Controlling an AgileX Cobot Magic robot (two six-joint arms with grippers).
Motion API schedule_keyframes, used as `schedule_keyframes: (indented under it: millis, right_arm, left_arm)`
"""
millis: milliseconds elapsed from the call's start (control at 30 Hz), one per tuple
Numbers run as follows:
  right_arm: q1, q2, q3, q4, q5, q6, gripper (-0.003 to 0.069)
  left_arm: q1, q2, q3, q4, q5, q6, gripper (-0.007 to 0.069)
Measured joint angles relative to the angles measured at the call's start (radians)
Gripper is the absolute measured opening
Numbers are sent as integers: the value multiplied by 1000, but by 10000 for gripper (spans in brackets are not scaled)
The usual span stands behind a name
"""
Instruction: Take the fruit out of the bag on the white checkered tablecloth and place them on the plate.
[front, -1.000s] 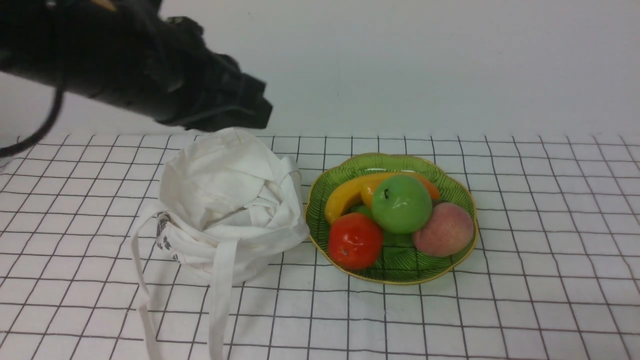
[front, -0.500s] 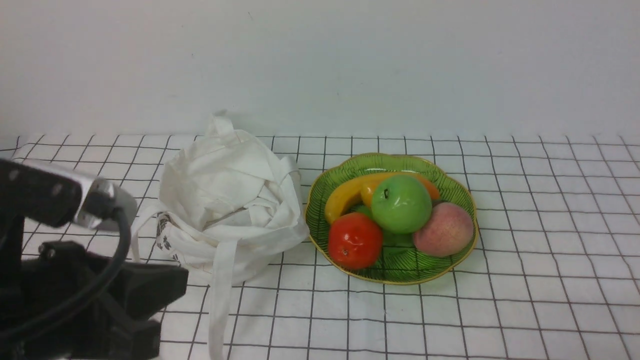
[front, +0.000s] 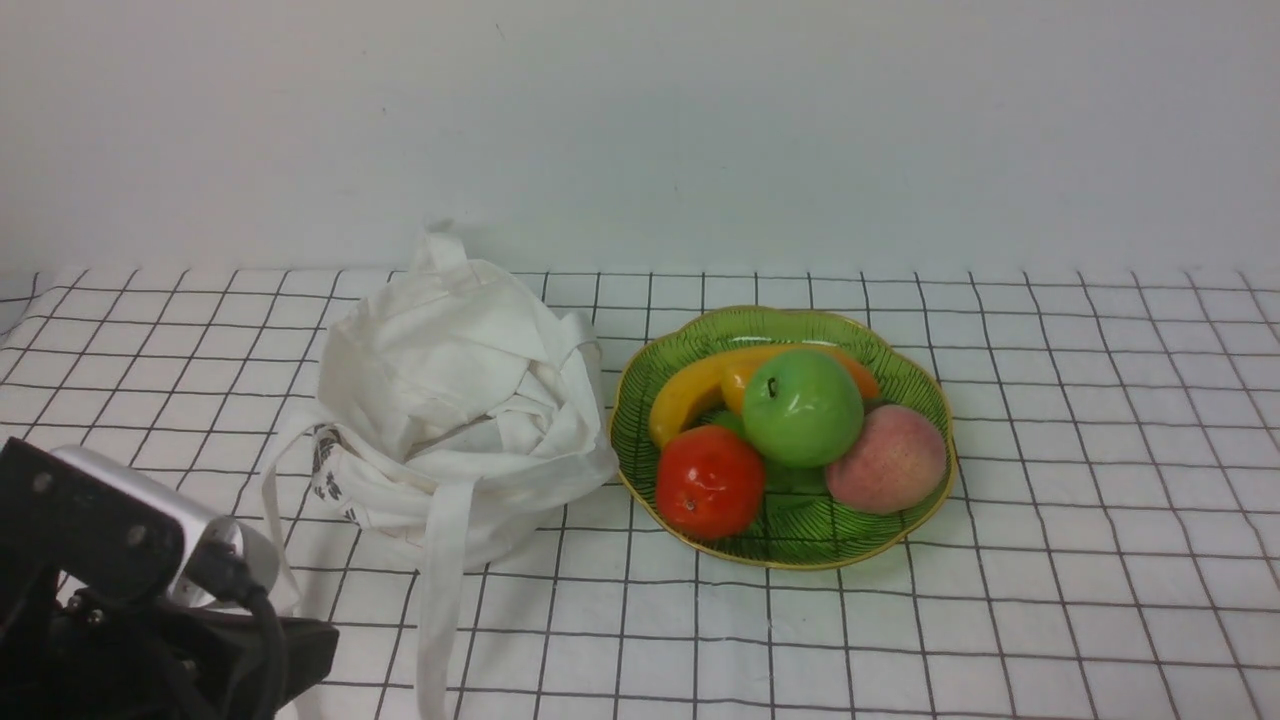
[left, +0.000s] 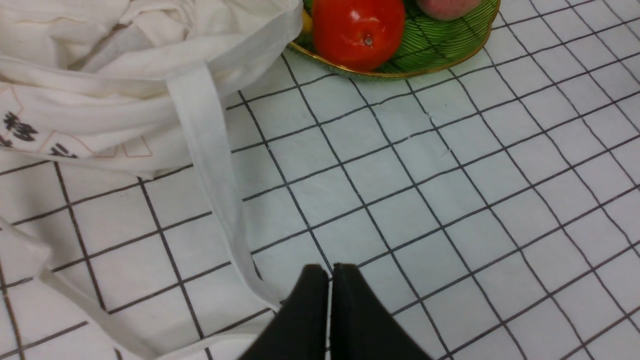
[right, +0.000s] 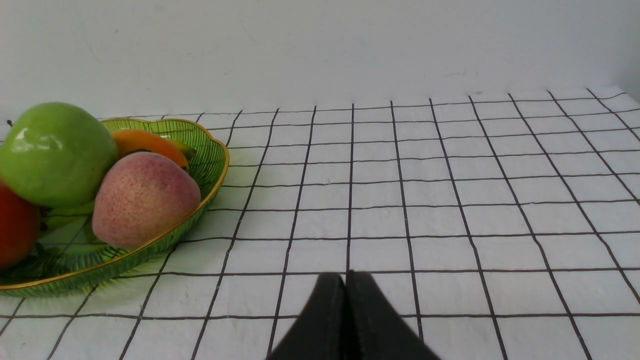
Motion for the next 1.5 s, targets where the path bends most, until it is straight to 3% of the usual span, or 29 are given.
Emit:
schedule_keyframes:
  millis: [167, 300, 500, 600, 1500]
  right_arm:
    - [0, 0, 0, 0, 0, 0, -14]
    - [0, 0, 0, 0, 0, 0, -14]
    - [0, 0, 0, 0, 0, 0, -14]
    - [0, 0, 0, 0, 0, 0, -14]
    - [0, 0, 0, 0, 0, 0, -14]
  left_arm:
    - [0, -84, 87, 74, -99, -28, -8]
    - [11, -285, 214, 228, -185, -161, -8]
    - [118, -619, 418, 453, -258, -389, -8]
    - [149, -700, 483, 510, -259, -408, -8]
    - [305, -712, 537, 515, -261, -407, -8]
